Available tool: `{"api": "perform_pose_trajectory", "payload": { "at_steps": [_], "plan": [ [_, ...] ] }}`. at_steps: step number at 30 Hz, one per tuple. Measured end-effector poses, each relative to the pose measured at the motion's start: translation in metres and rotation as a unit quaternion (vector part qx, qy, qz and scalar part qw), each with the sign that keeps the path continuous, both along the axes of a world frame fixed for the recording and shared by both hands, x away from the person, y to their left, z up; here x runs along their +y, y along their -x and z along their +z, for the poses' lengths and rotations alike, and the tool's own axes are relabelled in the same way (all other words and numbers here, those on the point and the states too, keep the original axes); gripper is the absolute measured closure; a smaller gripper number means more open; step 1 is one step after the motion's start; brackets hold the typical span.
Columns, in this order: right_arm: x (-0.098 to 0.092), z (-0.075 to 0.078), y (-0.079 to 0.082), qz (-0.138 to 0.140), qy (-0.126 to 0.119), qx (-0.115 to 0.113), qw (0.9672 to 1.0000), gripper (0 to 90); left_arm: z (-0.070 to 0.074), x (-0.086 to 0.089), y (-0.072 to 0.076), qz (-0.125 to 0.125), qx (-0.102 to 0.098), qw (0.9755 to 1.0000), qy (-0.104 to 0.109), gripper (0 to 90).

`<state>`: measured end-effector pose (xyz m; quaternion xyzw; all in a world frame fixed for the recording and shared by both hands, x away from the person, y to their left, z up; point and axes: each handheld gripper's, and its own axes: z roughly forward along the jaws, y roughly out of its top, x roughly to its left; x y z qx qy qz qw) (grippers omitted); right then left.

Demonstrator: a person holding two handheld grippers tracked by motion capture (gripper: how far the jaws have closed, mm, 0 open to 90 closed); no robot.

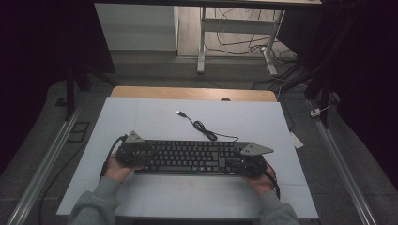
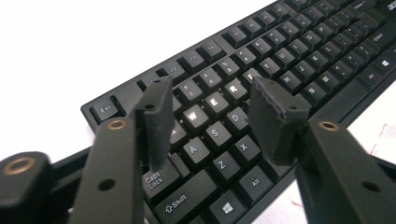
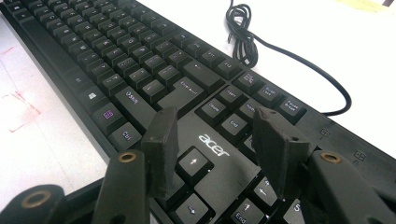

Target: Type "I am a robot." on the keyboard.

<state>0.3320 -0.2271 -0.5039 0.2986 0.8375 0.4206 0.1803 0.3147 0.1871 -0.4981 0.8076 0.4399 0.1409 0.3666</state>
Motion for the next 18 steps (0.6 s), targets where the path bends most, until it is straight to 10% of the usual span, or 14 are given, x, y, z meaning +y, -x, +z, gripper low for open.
{"api": "perform_pose_trajectory", "payload": {
  "at_steps": [12, 18],
  "plan": [
    [-0.0002, 0.0001, -0.0001, -0.001, 0.000, -0.001, 1.0000, 50.9, -0.0049, 0.0009, -0.0014, -0.013, 0.014, 0.9995, -0.024, 86.8],
    [-0.0004, -0.0001, -0.0003, -0.002, 0.001, -0.001, 1.0000, 50.9, -0.0102, -0.0007, -0.0033, -0.015, 0.026, 0.9987, -0.042, 88.9]
  ]
}}
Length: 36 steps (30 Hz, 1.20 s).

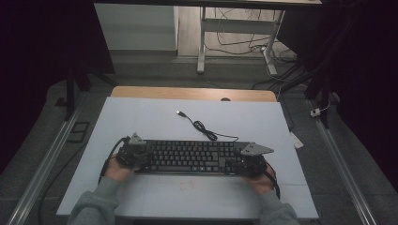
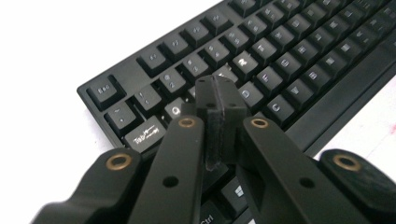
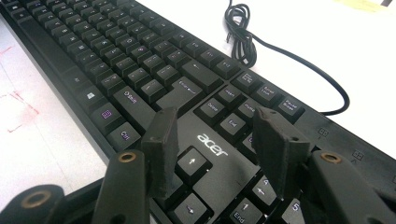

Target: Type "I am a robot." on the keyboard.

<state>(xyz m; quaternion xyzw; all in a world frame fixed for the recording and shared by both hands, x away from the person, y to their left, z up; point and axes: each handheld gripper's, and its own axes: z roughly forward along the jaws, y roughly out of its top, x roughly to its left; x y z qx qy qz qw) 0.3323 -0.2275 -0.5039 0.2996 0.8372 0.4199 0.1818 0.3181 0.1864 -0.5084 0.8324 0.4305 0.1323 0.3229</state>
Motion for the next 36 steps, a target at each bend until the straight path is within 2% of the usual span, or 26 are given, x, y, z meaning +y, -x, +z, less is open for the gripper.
{"api": "perform_pose_trajectory", "payload": {
  "at_steps": [6, 25, 29, 30, 34, 36],
  "plan": [
    [-0.0002, -0.0001, -0.0003, 0.000, 0.002, -0.001, 1.0000, 50.9, -0.0049, -0.0007, -0.0019, 0.003, 0.008, 0.9999, -0.013, 88.9],
    [-0.0002, -0.0005, -0.0007, 0.000, 0.002, 0.000, 1.0000, 50.8, -0.0071, -0.0015, -0.0028, 0.006, 0.012, 0.9998, -0.015, 88.8],
    [-0.0002, -0.0001, -0.0003, -0.001, 0.002, -0.001, 1.0000, 50.8, -0.0097, -0.0033, -0.0032, 0.008, 0.015, 0.9996, -0.022, 88.9],
    [-0.0001, -0.0001, -0.0003, -0.001, 0.002, -0.001, 1.0000, 50.8, -0.0106, -0.0041, -0.0029, 0.009, 0.011, 0.9997, -0.017, 88.9],
    [0.0001, 0.0006, 0.0002, 0.000, 0.002, -0.004, 1.0000, 50.8, -0.0086, -0.0051, -0.0020, 0.006, 0.009, 0.9997, -0.022, 88.9],
    [-0.0001, 0.0002, -0.0003, 0.000, 0.001, -0.003, 1.0000, 50.8, -0.0062, -0.0035, -0.0017, 0.009, 0.004, 0.9999, -0.013, 88.9]
  ]
}}
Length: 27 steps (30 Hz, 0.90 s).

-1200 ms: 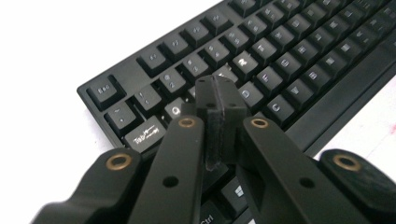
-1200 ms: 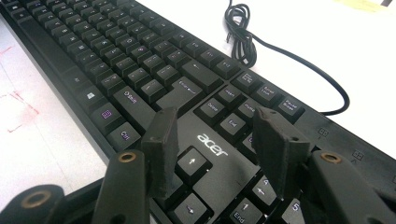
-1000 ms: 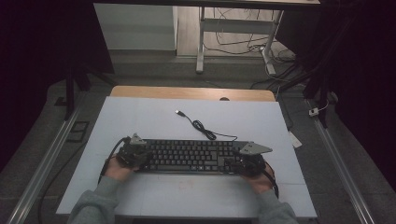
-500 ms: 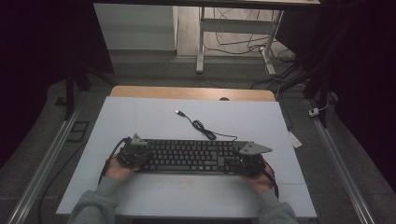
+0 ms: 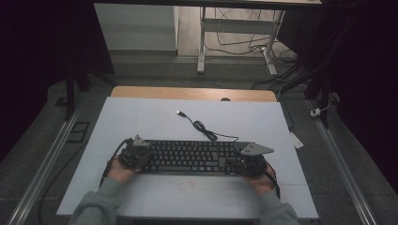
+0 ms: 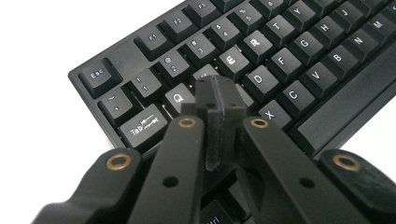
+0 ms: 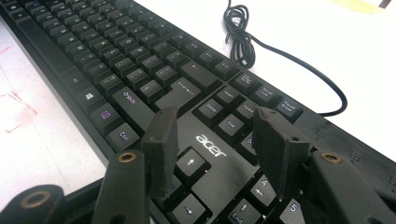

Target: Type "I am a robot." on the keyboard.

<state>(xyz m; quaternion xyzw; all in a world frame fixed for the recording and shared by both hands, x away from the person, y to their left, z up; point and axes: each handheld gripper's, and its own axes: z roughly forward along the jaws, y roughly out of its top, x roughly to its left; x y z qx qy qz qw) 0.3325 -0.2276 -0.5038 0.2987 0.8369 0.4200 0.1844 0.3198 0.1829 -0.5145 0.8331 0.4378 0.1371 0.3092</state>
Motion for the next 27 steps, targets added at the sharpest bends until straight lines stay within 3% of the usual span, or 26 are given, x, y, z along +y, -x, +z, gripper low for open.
{"api": "perform_pose_trajectory", "payload": {
  "at_steps": [4, 7, 9, 14, 19, 27],
  "plan": [
    [0.000, 0.000, 0.000, 0.000, 0.001, 0.000, 1.0000, 50.8, 0.009, 0.004, 0.002, 0.002, -0.015, 0.9998, 0.014, 88.9],
    [0.000, 0.000, 0.000, 0.000, 0.002, 0.000, 1.0000, 50.8, 0.016, 0.008, 0.005, 0.004, -0.029, 0.9989, 0.038, 88.5],
    [0.000, 0.000, 0.000, -0.001, 0.001, 0.001, 1.0000, 50.7, 0.020, 0.012, 0.006, 0.011, -0.039, 0.9976, 0.057, 83.0],
    [0.000, 0.000, 0.000, -0.001, 0.003, 0.001, 1.0000, 50.7, 0.025, 0.021, 0.007, 0.037, -0.054, 0.9942, 0.086, 59.2],
    [0.000, -0.001, 0.000, 0.000, 0.002, 0.001, 1.0000, 50.5, 0.025, 0.025, 0.006, 0.048, -0.052, 0.9931, 0.094, 48.0],
    [0.000, 0.000, 0.000, 0.000, 0.002, 0.000, 1.0000, 50.3, 0.025, 0.023, 0.006, 0.046, -0.051, 0.9935, 0.091, 44.1]
  ]
}}
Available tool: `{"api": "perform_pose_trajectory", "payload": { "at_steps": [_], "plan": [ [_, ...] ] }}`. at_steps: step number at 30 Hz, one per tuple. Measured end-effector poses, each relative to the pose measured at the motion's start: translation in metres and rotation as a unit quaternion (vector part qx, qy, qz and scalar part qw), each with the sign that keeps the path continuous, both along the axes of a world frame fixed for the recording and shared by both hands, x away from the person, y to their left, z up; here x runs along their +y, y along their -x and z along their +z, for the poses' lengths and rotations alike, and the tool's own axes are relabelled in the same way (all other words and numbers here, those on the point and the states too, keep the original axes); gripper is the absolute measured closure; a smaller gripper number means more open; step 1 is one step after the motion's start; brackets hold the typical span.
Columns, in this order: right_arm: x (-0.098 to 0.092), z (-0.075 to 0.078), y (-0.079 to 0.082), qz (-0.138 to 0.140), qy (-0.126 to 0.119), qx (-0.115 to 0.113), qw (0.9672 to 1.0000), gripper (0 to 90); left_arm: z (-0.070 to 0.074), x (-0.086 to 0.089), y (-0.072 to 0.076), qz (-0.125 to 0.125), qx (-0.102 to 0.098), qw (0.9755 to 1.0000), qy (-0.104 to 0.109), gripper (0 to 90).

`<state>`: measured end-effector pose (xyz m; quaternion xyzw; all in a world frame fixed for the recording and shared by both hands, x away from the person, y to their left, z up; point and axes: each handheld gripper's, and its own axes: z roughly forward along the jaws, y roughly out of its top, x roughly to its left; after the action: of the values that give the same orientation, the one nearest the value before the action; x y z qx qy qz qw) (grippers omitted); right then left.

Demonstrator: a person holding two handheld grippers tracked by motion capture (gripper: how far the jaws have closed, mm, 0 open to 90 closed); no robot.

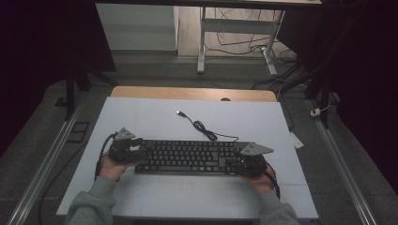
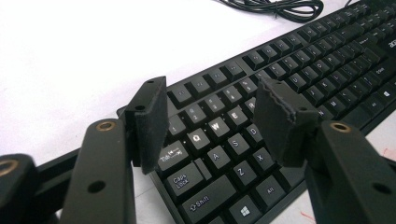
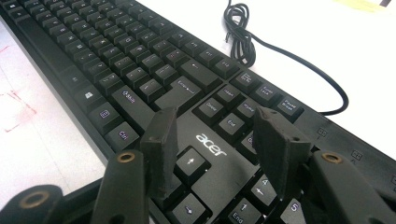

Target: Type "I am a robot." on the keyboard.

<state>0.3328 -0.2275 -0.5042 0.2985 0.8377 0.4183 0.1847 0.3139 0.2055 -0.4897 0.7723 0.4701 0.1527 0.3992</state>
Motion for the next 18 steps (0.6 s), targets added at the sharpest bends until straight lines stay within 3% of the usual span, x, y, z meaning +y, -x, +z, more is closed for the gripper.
{"api": "perform_pose_trajectory", "payload": {
  "at_steps": [18],
  "plan": [
    [0.0004, -0.0002, -0.0001, 0.001, 0.001, 0.001, 1.0000, 50.2, -0.0008, -0.0042, -0.0002, -0.006, -0.001, 1.0000, -0.007, 42.8]
  ]
}}
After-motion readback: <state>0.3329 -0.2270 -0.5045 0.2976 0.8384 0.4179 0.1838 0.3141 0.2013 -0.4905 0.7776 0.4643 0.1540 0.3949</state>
